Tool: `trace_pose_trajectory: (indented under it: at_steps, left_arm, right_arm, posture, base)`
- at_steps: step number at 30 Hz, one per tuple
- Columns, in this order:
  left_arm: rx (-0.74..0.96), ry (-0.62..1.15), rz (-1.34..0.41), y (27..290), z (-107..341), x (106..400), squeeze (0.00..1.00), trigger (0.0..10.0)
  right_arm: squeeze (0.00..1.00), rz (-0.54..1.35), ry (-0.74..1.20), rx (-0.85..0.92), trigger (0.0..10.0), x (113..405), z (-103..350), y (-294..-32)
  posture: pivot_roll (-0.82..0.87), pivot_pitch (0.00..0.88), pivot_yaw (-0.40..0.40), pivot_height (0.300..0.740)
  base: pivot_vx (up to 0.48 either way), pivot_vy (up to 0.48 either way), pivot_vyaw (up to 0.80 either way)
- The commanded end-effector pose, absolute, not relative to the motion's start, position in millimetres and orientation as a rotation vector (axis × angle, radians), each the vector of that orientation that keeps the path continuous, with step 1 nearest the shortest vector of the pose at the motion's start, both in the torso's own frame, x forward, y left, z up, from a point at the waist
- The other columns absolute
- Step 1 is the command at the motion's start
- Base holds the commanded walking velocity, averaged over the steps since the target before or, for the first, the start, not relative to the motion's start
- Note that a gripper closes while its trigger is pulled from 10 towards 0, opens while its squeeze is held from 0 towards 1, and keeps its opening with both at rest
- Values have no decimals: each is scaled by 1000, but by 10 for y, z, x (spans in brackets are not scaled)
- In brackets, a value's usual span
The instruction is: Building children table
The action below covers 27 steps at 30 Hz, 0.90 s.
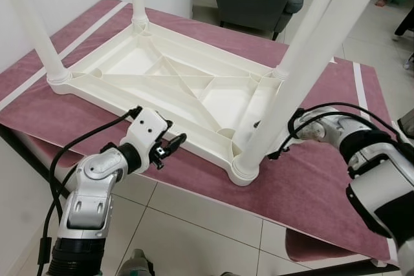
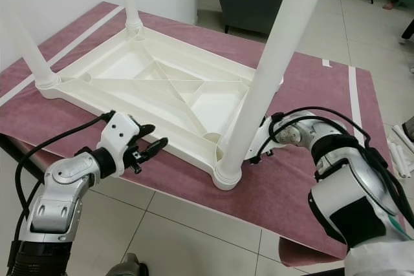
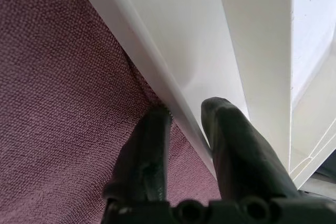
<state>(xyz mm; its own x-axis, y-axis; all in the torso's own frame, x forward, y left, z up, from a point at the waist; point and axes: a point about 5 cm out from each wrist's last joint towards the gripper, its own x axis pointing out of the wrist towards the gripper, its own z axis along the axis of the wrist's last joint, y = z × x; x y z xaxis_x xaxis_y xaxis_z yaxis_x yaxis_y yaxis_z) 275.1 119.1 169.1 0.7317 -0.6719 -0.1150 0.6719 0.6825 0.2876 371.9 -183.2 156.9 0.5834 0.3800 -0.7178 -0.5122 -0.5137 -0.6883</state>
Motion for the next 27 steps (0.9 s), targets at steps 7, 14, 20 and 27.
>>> trace_pose_trajectory:
  at_steps: [7, 14, 20, 27]
  left_arm:
    - [316, -2, -629, 1228, 1666, 2776, 0, 10000]
    - [315, -3, -632, 1222, 1665, 2781, 0, 10000]
    - [314, -4, -636, 1209, 1661, 2783, 0, 10000]
    - [310, -3, -637, 1193, 1655, 2783, 0, 10000]
  right_arm:
    - [0, 1099, 173, -1592, 0, 3713, 1583, -1843]
    - [0, 1119, 203, -1513, 0, 3725, 1684, -1865]
    - [0, 1197, 220, -1432, 0, 3730, 1863, -1842]
    - [0, 1193, 320, -1250, 0, 3743, 1872, -1878]
  posture:
    - [212, 51, -52, 740]
    - [208, 49, -50, 740]
    - [202, 49, -51, 740]
    - [195, 49, -56, 740]
  base:
    - [0, 0, 0]
    - [0, 0, 0]
    - [0, 0, 0]
    - [0, 0, 0]
